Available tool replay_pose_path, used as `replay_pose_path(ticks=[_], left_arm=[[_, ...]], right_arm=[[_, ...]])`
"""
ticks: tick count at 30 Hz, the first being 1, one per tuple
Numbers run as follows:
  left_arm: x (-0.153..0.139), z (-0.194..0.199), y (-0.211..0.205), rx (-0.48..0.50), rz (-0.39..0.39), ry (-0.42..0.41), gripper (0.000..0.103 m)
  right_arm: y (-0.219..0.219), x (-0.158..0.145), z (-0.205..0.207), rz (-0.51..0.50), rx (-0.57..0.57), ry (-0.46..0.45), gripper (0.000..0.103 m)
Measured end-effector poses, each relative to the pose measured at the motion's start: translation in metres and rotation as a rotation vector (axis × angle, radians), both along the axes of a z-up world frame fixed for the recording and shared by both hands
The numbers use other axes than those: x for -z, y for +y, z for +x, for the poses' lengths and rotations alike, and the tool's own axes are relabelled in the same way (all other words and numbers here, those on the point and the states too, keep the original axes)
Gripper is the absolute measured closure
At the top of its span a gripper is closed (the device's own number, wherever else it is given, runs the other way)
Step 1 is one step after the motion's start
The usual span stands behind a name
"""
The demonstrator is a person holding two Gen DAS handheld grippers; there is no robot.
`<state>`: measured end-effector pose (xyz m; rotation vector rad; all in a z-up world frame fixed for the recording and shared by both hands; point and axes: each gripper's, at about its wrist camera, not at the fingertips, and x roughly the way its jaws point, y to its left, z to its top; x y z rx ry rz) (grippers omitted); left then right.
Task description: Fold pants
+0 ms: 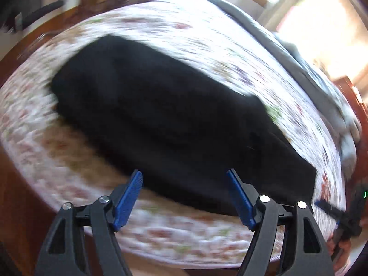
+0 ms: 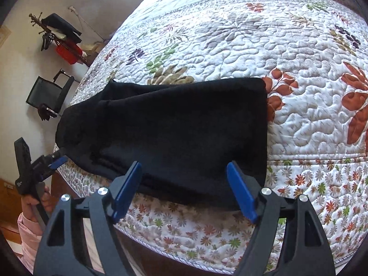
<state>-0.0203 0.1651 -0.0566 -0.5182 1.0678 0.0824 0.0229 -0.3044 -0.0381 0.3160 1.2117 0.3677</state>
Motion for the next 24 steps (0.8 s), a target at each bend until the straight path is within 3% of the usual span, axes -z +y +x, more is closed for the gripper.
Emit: replay_pose_path(ticks=[4, 9, 16, 24], left_arm=[[0.011, -0.005, 0.051, -0.116, -0.066, 0.016, 0.028], [0.025, 0.009, 0.093, -0.195, -0.155, 0.034, 0.028], [0.035, 0.025, 0.112, -0.222, -0.216, 0.034, 0.028], [0.045, 0.037, 0.133, -0.312, -0.324, 0.009, 0.031]], right_arm=[[0.001, 0.018, 0.002, -0.017, 0.003, 0.046, 0.027], [0.003, 0.020, -0.001, -0.031, -0.016, 0.039, 0.023], [0.011, 0.022, 0.000, -0.080, -0.049, 0.029, 0.022], [0.007, 0.026, 0.003, -0.059, -0.038, 0.037, 0.021]])
